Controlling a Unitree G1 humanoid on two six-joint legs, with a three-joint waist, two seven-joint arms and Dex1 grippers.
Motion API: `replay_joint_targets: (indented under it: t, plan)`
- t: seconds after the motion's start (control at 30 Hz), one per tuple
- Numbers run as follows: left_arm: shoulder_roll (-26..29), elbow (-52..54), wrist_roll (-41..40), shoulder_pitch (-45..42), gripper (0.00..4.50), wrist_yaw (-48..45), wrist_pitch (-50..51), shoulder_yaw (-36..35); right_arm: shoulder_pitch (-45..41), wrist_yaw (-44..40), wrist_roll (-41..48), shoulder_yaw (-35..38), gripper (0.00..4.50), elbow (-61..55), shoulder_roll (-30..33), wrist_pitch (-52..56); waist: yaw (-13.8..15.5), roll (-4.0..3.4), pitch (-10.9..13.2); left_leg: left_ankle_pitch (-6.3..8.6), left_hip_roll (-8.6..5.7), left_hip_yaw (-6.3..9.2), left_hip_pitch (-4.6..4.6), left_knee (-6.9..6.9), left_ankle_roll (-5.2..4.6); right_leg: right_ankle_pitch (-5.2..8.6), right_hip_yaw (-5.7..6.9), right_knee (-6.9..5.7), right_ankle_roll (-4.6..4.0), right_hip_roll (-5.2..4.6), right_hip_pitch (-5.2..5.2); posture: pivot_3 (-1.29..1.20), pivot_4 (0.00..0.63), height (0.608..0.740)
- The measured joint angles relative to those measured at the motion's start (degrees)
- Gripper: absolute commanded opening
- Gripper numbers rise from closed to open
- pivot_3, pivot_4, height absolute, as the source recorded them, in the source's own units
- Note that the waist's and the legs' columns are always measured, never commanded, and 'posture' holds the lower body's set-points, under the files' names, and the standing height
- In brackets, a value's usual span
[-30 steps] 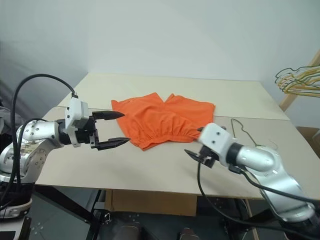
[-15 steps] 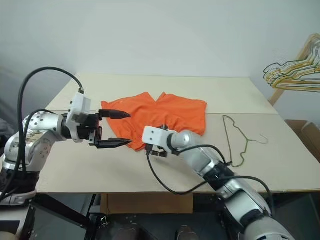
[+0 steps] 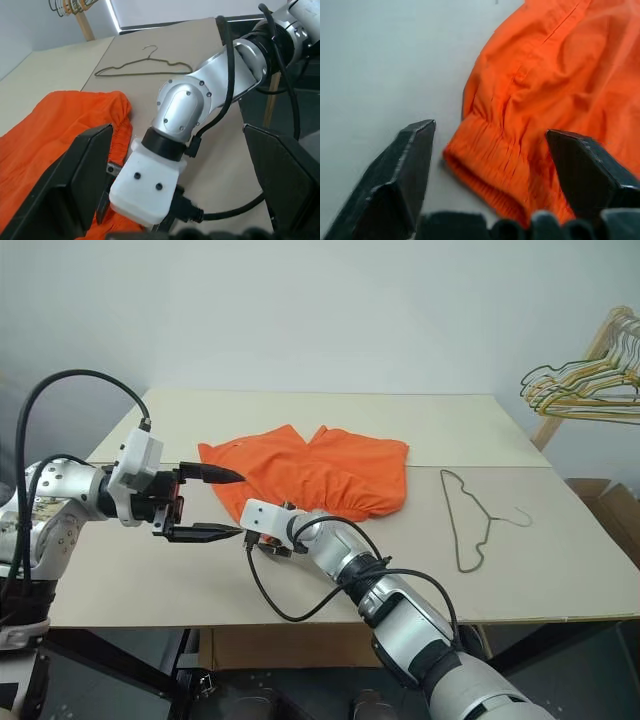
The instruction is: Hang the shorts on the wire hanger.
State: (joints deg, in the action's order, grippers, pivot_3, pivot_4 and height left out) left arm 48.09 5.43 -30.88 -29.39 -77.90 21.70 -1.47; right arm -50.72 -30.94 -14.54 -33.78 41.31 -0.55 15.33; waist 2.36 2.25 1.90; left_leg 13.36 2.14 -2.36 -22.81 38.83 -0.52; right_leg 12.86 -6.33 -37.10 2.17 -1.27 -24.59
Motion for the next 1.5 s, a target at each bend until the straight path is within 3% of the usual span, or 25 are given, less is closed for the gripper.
replay_joint_targets:
  t: [0.3, 0.33, 0.53, 0.77, 0.97, 1.2, 1.5]
  plan:
    - [-0.06, 0.68, -0.01, 1.13, 4.50, 0.85, 0.16, -0.03, 2.31, -1.04, -2.08, 0.64, 0.11, -2.75, 2.38, 0.00, 0.15, -0.01, 0.01, -0.11, 0.02, 0.09, 0.00, 0.00, 0.18, 0.10, 0.09, -0.01, 0.15, 0.01, 0.01, 0.18, 0.000, 0.740]
    - [-0.10, 0.67, 0.00, 1.10, 4.50, 0.85, 0.16, -0.03, 2.41, -1.04, -2.19, 0.67, 0.02, -3.00, 2.39, 0.05, 0.09, -0.01, 0.01, -0.11, 0.03, 0.09, 0.00, 0.00, 0.18, 0.11, 0.10, -0.01, 0.16, 0.01, 0.00, 0.18, 0.000, 0.740]
    - [-0.55, 0.44, 0.06, 0.71, 4.50, 0.80, 0.11, 0.25, 5.73, -2.76, -2.78, 0.79, 0.02, -9.53, 5.06, 1.56, 0.10, -0.01, 0.01, -0.11, 0.00, 0.12, -0.09, 0.00, 0.18, 0.14, 0.11, 0.02, 0.14, -0.01, -0.01, 0.16, 0.000, 0.740]
    - [-0.01, -3.76, 6.61, 0.61, 4.50, 0.23, -6.75, 2.04, 23.05, -16.72, 0.09, 3.63, 0.02, -44.65, 25.62, 4.71, 0.47, -0.02, 0.01, -0.08, -0.14, 0.19, -0.28, 0.00, 0.21, 0.36, 0.14, 0.11, 0.28, -0.13, -0.09, 0.12, 0.000, 0.740]
    - [-0.74, -13.81, 16.75, -2.20, 4.50, 0.26, -19.10, 6.90, 32.46, -23.53, 6.54, 12.20, 0.02, -60.95, 38.78, 1.86, -0.09, -0.01, 0.02, -0.08, -0.09, 0.19, 0.00, 0.03, 0.21, 0.55, 0.14, 0.07, -0.06, -0.06, 0.15, 0.09, 0.000, 0.740]
    - [-1.24, -27.11, 28.53, -6.54, 4.50, 0.16, -35.79, 13.18, 40.45, -28.47, 12.18, 19.75, 0.02, -64.74, 48.66, -1.41, -0.46, 0.02, 0.03, -0.08, -0.10, 0.11, 0.11, 0.12, 0.21, 0.54, 0.06, 0.10, -0.07, -0.09, 0.26, 0.06, 0.000, 0.740]
    - [-1.07, -41.15, 40.73, -11.48, 4.50, -0.18, -52.50, 20.77, 40.83, -28.40, 13.25, 21.87, 0.02, -64.65, 49.71, -2.74, -1.66, 0.03, 0.03, -0.07, -0.11, 0.10, -0.02, 0.11, 0.20, 0.54, 0.05, 0.12, -0.05, -0.10, 0.20, 0.04, 0.000, 0.740]
